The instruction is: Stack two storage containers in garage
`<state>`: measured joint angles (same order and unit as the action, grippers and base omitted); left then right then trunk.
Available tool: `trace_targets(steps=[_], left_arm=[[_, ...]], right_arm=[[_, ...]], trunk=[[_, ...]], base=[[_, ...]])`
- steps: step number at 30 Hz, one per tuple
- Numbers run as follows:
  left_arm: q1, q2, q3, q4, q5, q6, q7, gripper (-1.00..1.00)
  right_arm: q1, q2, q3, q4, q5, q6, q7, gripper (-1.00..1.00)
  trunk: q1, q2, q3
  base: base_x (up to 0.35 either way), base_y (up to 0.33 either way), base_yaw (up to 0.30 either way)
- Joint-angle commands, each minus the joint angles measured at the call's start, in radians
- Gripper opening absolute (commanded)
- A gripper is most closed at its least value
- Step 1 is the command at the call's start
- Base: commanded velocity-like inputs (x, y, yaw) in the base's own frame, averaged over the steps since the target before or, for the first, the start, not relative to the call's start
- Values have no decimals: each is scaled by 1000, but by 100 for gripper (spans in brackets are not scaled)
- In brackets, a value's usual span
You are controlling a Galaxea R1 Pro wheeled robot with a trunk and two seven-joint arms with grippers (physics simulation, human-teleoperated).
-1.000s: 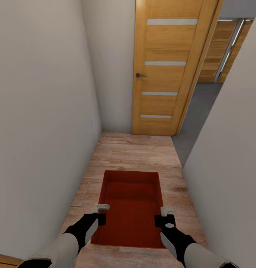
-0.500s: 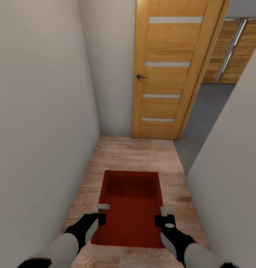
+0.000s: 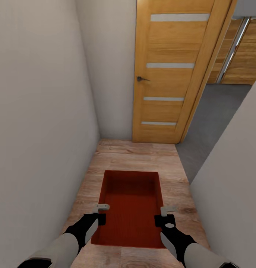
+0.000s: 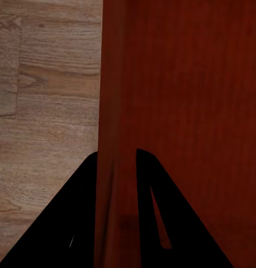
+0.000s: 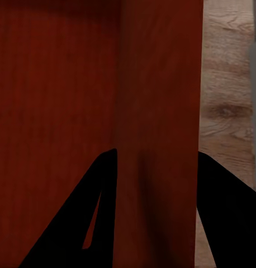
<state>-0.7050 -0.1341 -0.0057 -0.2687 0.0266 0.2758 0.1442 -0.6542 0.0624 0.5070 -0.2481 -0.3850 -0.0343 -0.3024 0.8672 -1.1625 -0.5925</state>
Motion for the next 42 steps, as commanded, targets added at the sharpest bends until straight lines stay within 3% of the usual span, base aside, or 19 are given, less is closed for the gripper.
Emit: trace_targets(steps=[1,25,42], left_arm=[[-1,2,-8,-5,-24,8,11,-100],[-1,2,-8,-7,-24,8,12,-100],[-1,2,-9,-7,-24,8,12,-100]], right_arm=[[-1,-1,16,23,-21,-4,-6,-100],[-1,-1,16,23,-21,-4,-6,-100],[-1,-1,16,23,-21,-5,-6,-100]], trunk=[[1,-1,-1],[1,-1,-1],[1,-1,-1]], base=[[323,0,0],[323,0,-3],[323,0,-228]])
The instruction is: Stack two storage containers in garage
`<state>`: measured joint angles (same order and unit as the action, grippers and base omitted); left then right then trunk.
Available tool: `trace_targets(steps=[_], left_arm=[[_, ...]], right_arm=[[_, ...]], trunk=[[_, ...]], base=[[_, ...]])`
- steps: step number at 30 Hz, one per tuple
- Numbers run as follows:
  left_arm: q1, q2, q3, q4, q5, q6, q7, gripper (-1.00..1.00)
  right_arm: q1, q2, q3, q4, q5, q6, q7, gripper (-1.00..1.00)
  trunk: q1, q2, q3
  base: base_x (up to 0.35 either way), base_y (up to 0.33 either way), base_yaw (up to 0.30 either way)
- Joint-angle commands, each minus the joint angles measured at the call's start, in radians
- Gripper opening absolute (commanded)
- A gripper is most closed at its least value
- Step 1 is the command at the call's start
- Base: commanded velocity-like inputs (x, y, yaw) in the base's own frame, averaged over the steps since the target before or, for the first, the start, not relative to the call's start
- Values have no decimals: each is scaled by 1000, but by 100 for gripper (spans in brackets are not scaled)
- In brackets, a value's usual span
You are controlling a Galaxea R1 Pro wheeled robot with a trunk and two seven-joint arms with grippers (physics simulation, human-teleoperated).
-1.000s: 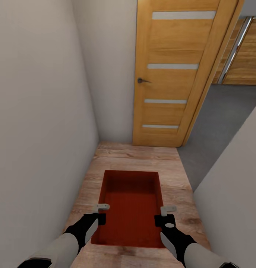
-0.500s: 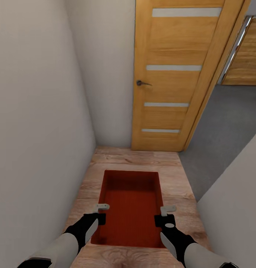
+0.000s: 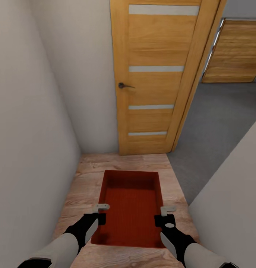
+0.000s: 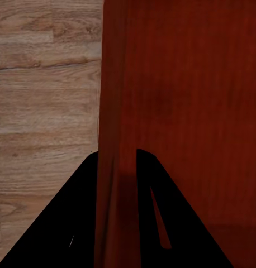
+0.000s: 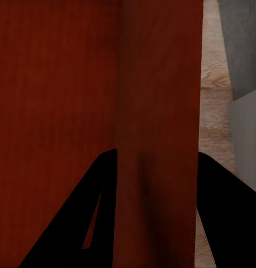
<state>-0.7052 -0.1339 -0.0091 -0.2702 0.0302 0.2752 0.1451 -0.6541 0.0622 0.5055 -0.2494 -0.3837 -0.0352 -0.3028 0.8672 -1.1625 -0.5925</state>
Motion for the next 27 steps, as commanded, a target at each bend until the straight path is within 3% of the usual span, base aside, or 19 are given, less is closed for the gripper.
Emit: trace_targets(steps=[1,27], left_arm=[[0,2,-5,-6,-27,9,11,-100],[0,2,-5,-7,-27,9,11,-100]], right_arm=[[-1,-1,18,24,-23,-4,-6,-100],[-1,-1,18,24,-23,-4,-6,-100]], trunk=[[1,0,-1],[1,0,-1]], base=[[323,0,-236],[323,0,-14]])
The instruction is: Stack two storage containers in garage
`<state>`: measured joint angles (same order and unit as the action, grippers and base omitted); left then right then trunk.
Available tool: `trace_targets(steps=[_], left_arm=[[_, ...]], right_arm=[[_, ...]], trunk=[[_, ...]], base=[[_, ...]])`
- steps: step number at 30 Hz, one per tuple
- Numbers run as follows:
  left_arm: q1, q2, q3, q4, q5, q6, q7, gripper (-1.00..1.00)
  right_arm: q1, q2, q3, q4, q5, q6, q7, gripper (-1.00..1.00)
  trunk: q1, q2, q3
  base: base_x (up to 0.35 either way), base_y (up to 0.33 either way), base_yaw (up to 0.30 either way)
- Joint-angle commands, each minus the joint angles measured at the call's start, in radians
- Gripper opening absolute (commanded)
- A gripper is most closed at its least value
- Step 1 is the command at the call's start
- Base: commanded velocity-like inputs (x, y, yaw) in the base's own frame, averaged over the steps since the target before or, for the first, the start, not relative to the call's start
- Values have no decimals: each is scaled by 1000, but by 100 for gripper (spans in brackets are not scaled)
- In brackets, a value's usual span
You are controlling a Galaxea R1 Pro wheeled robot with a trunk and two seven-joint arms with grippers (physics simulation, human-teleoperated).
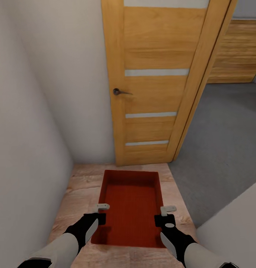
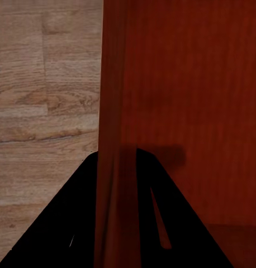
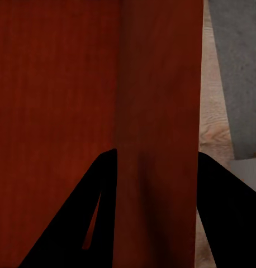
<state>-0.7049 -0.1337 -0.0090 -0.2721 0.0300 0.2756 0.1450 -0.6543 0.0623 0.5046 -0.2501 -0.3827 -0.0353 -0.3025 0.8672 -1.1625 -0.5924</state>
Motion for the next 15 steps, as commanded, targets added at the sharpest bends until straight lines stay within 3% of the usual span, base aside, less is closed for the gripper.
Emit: trace_targets(steps=[1,15], left_arm=[[-1,2,-5,-6,-27,8,11,-100],[-1,2,-5,-6,-27,8,11,-100]], right_arm=[[-1,-1,18,25,-24,-4,-6,-100],[-1,-1,18,25,-24,-3,-6,-100]], trunk=[[1,-1,-1],[1,-1,-1]], base=[[323,0,0],[321,0,-6]])
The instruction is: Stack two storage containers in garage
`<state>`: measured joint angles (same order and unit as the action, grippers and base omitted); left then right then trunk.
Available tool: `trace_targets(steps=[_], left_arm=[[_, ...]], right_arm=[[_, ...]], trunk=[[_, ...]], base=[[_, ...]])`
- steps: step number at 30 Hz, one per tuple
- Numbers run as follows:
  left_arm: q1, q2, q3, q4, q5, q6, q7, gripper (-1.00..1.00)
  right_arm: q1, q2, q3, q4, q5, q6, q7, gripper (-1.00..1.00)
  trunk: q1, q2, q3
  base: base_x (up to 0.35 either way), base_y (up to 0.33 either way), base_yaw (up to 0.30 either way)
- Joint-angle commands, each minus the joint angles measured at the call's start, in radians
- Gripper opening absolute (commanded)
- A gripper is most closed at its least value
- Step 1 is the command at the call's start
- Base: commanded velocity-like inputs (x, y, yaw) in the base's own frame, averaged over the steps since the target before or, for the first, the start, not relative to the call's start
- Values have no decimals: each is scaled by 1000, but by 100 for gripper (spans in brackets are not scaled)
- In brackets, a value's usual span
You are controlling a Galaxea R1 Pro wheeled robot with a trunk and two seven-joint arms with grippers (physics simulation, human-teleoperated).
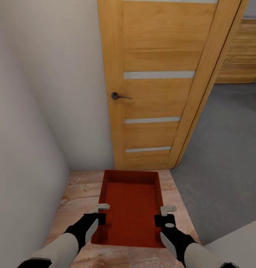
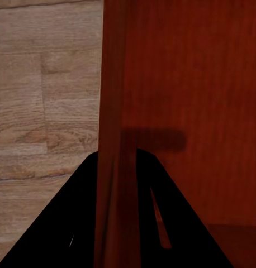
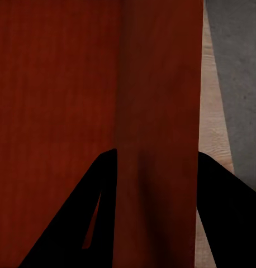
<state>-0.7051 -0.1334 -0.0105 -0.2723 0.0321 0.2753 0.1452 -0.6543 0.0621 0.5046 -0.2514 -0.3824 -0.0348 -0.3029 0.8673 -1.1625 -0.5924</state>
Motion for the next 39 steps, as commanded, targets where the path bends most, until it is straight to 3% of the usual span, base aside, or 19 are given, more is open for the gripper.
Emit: trace_targets(steps=[1,14,30,39], left_arm=[[-1,1,-4,-6,-29,8,12,-100],[-1,1,-3,-7,-29,8,13,-100],[-1,0,-3,-6,-29,8,13,-100],[-1,0,-3,-7,-29,10,13,-100]], right_arm=[[-1,-1,18,26,-24,-4,-6,-100],[-1,-1,18,26,-24,-4,-6,-100],[-1,-2,18,26,-25,-4,-7,-100],[-1,-1,18,26,-24,-4,-6,-100]], trunk=[[1,-1,-1],[1,-1,-1],[1,-1,-1],[1,-1,-1]], base=[[204,0,-135],[24,0,-222],[0,3,-11],[103,257,0]])
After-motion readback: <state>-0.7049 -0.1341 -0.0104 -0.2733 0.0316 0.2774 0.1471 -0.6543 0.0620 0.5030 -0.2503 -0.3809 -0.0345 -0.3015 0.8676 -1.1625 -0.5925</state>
